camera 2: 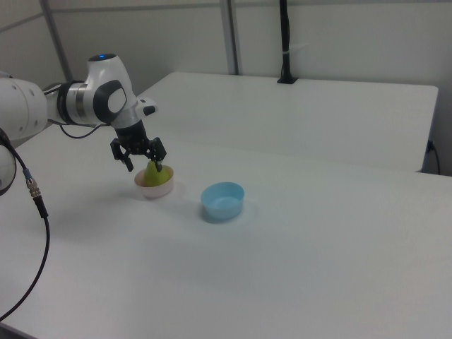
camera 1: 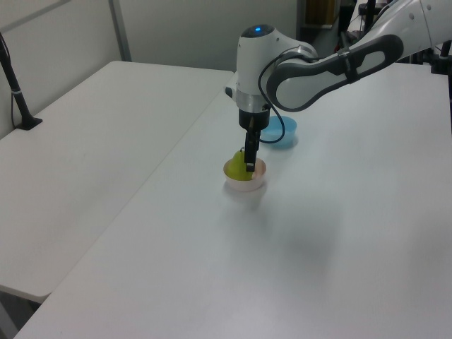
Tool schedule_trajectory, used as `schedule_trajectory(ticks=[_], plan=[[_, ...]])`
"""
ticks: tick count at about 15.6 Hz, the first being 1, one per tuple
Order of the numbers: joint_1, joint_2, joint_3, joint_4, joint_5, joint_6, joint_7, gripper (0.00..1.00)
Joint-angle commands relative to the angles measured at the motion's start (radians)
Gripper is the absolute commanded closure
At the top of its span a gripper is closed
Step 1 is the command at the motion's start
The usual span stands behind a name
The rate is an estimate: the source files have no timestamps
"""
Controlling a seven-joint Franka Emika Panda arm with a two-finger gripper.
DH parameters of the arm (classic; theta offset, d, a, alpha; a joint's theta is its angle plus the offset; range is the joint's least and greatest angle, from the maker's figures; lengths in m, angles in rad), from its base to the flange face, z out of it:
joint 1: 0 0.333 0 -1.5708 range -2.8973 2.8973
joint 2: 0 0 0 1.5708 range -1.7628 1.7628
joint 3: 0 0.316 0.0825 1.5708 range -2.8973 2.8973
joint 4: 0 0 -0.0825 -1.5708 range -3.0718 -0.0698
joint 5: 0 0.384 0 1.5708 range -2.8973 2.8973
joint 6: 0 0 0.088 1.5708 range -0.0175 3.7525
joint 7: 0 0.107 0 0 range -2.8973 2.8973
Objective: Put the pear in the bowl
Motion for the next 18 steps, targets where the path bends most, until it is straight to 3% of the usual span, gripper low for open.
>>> schedule_trajectory(ticks=[1, 4, 8, 10, 13, 18], plan=[[0.007, -0.045, -0.011, 0.012, 0.017, -0.011, 0.026, 0.00], [-0.017, -0.137, -0.013, -0.019, 0.012, -0.126, 0.024, 0.00], [-0.164, -0.339, 0.009, -0.144, -0.002, -0.246, 0.024, 0.00], [-0.261, -0.431, 0.056, -0.192, -0.089, -0.354, 0.024, 0.00], [-0.338, -0.487, 0.058, -0.192, -0.120, -0.440, 0.017, 0.00], [-0.363, -0.508, 0.056, -0.189, -0.112, -0.481, 0.027, 0.00]])
